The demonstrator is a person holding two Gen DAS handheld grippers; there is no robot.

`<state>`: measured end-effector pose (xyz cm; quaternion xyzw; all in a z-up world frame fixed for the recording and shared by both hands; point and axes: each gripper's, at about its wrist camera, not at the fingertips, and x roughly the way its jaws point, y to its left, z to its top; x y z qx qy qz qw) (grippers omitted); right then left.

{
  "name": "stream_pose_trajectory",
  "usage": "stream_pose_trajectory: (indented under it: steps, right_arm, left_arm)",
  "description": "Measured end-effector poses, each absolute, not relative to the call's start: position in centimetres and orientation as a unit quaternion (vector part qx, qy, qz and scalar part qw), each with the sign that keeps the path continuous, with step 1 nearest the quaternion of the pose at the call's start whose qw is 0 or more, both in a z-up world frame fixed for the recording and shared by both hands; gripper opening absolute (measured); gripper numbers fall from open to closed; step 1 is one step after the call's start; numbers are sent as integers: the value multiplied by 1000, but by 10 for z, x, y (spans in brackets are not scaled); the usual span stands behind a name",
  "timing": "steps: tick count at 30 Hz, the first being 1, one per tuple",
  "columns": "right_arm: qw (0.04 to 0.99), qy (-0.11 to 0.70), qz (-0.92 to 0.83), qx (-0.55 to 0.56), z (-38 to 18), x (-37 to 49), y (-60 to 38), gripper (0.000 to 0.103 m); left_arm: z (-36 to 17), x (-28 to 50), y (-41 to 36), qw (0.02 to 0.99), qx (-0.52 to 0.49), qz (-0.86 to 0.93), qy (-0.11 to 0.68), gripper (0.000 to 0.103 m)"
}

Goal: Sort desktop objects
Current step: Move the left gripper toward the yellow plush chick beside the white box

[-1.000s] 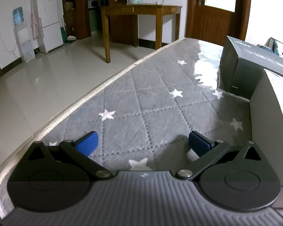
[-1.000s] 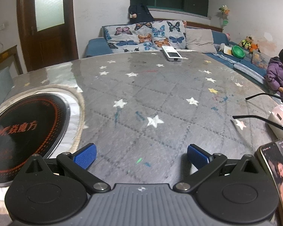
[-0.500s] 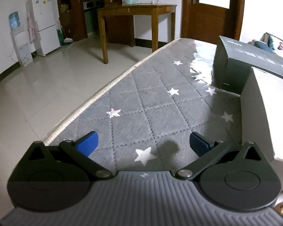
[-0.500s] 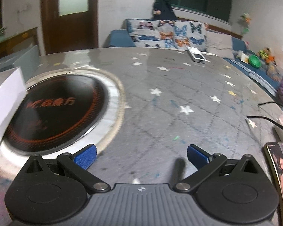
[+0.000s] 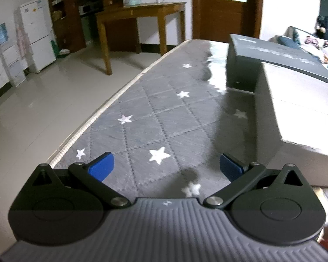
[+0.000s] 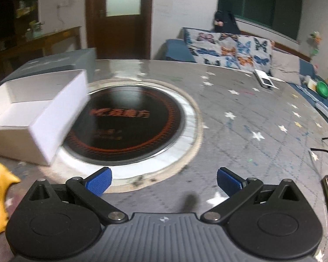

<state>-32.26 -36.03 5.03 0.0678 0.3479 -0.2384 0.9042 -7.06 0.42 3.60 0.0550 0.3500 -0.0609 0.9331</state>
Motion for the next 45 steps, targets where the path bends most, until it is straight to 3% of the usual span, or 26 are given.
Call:
stream_pose_trajectory:
  steps: [32,45]
  right_arm:
    - [938,348,-3,-13,90,-322,-222,103]
    - [936,346,63,-34,99,-325,-188,95]
  left_arm:
    - [66,-131,-29,915,121,-140,358,103]
    - [78,-145,-47,905,130,-198,354,103]
